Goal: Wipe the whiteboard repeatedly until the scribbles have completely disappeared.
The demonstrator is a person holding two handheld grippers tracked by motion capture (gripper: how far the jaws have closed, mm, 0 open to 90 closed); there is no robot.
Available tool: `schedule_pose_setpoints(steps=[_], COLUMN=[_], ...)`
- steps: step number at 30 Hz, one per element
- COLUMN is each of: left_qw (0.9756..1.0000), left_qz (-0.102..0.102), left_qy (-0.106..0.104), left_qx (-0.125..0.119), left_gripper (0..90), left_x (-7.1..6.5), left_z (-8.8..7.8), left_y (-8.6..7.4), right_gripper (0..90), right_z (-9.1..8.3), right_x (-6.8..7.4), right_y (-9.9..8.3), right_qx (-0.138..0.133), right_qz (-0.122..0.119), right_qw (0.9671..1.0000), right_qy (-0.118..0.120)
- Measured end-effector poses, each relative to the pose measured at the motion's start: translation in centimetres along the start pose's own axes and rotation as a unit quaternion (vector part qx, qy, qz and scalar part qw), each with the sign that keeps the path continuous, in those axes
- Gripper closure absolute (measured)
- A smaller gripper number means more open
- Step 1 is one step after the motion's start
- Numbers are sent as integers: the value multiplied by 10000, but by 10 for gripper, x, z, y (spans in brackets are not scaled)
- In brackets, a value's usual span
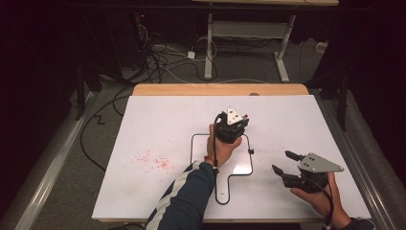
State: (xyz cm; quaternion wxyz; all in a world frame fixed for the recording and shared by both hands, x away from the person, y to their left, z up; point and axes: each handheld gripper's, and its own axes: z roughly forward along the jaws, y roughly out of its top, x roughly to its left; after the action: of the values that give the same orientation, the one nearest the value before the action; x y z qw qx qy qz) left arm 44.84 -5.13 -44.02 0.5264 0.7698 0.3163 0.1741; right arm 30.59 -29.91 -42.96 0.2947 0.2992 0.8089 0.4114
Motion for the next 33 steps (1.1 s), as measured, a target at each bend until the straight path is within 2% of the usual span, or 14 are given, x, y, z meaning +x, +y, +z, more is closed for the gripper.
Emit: schedule_pose_setpoints(steps=[1, 5, 9, 12, 14, 17, 19, 24, 27, 33], left_qw=[9998, 9996, 9993, 9991, 9992, 9994, 9993, 9995, 9997, 9996], left_qz=[-6, 134, 196, 333, 332, 237, 235, 197, 76, 30], left_qy=[-169, -237, -301, -187, -139, -49, -61, 69, 140, 245], left_qx=[-55, -25, 59, 171, 189, 239, 271, 251, 191, 125], left_gripper=[788, 789, 789, 789, 789, 789, 789, 789, 789, 789], left_x=[-2, -6, -2, 8, 11, 22, 28, 43, 54, 63], left_z=[2, 6, 2, -11, -14, -23, -31, -51, -66, -88], left_y=[-1, 1, 2, 0, -1, -4, -6, -16, -23, -34], right_gripper=[343, 343, 343, 344, 344, 344, 345, 345, 345, 345], right_z=[0, 0, -1, -2, -3, -3, -3, -2, -2, -1], right_x=[-1, -1, 0, 0, 0, 0, 1, 2, 3, 4], right_y=[0, -1, 0, -1, -1, 0, 0, 1, 1, 2], right_qx=[0, -21, -18, -16, -21, -6, -10, -2, 3, 5], right_qz=[-6, 8, -31, -21, -14, -13, -34, -36, -60, -65], right_qw=[10000, 10000, 10000, 10000, 10000, 10000, 10000, 10000, 10000, 10000], right_qy=[11, 33, 45, 32, 21, 8, -9, 12, 16, 24])
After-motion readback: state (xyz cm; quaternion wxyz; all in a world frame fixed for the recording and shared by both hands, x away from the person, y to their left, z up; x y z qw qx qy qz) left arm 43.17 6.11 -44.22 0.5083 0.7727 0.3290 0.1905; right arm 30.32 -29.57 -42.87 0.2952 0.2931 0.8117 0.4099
